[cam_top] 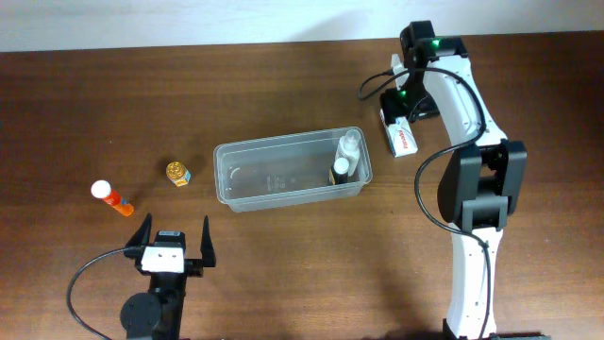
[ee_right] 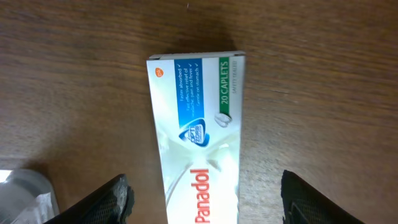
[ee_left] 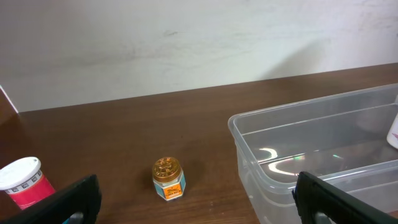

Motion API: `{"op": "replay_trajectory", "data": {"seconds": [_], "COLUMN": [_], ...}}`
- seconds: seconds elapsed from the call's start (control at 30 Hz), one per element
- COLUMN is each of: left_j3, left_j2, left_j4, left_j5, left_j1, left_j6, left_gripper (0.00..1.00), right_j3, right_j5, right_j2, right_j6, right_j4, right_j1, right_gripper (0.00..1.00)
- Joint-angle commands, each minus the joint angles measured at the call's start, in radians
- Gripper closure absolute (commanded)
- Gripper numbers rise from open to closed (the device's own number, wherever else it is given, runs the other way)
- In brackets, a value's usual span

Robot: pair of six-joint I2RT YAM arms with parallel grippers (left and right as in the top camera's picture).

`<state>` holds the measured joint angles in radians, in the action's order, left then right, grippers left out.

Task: Pack container
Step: 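Grasp the Panadol box by its end and lift it upright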

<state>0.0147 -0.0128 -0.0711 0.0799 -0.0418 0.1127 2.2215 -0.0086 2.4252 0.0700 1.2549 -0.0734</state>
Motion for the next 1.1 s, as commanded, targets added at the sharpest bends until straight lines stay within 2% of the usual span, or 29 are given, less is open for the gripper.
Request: {"op": "replay_trajectory", "data": {"seconds": [0.0, 0.43, 0.63, 0.73, 1.07], "left_j3": [-0.006, -0.006, -0.006, -0.006, -0.006], "left_j2": [0.007, 0.007, 0.007, 0.007, 0.007], "left_j4": [-0.001, -0.001, -0.001, -0.001, -0.001], "left_j5": [0.010, 0.010, 0.010, 0.010, 0.010], "left_j1": [-0.007, -0.007, -0.007, -0.007, -0.007], "left_j6": [0.009, 0.009, 0.009, 0.009, 0.009], "left_gripper": [0.01, 0.01, 0.01, 0.01, 0.01], "right_j3": [-0.032, -0.151, -0.191, -0.202, -0.200], "right_j5": [-0.018, -0.034, -0.033, -0.033, -0.032], "right_j2": [0.022, 0.022, 0.022, 0.022, 0.021], "right_j6": [0.013, 0.012, 0.011, 0.011, 0.011], "right_j4": [-0.015, -0.090, -0.120, -0.129, -0.129], "right_j1": [0.001, 0.001, 0.002, 0.002, 0.002], "right_gripper": [0.30, 0.32, 0.43, 0.51, 0.55]}}
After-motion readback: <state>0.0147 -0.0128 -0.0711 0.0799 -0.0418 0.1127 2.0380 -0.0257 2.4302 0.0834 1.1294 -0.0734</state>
